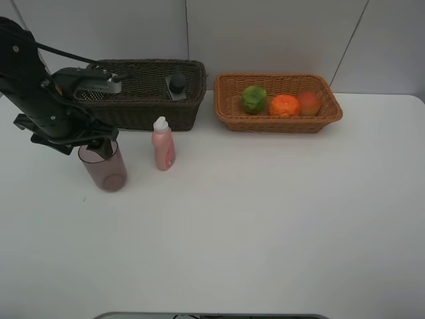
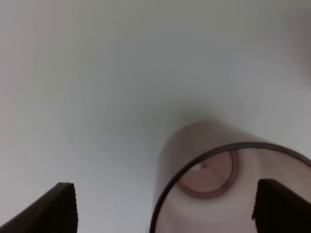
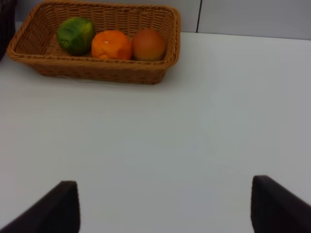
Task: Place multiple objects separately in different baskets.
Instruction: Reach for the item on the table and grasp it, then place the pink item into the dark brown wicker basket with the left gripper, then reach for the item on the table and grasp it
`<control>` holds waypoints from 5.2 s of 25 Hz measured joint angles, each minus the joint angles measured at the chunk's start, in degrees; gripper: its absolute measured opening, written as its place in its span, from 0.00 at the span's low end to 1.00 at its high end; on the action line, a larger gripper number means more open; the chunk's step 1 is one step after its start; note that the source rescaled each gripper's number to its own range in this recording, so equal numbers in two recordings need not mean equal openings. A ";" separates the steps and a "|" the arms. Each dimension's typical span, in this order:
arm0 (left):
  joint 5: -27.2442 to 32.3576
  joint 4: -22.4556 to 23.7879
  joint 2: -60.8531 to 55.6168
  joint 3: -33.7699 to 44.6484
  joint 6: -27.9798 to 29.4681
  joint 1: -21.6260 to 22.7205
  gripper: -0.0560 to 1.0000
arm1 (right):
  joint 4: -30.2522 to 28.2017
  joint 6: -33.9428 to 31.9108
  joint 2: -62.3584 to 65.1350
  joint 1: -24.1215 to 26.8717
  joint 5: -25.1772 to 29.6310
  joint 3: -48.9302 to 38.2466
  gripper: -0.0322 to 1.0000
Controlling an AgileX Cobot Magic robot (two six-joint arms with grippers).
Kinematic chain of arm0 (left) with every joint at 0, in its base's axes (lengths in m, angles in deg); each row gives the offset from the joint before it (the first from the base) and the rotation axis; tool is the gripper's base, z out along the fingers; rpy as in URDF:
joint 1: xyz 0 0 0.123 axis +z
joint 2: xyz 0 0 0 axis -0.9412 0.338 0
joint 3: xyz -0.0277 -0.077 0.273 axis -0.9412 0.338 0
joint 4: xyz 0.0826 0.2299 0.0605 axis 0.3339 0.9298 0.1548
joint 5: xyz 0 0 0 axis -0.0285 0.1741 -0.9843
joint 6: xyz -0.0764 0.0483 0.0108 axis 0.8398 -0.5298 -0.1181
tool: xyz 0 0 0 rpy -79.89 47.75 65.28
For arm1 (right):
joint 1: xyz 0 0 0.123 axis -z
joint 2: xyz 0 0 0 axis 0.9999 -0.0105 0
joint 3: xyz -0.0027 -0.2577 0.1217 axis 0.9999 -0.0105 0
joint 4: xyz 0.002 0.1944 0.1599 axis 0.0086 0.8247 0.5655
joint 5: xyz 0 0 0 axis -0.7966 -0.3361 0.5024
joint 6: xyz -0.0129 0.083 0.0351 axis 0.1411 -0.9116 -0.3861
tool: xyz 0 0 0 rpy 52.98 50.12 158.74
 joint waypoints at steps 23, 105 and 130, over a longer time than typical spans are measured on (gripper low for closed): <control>-4.45 -1.11 5.57 0.00 -0.05 0.00 0.05 | 0.00 0.00 0.00 0.00 0.00 0.00 0.80; -22.86 6.35 19.90 -25.16 1.86 1.67 0.47 | 0.00 0.00 0.00 0.00 0.00 0.00 0.80; -3.92 5.28 1.11 -25.16 0.80 0.42 1.00 | 0.00 0.00 0.00 0.00 0.00 0.00 0.80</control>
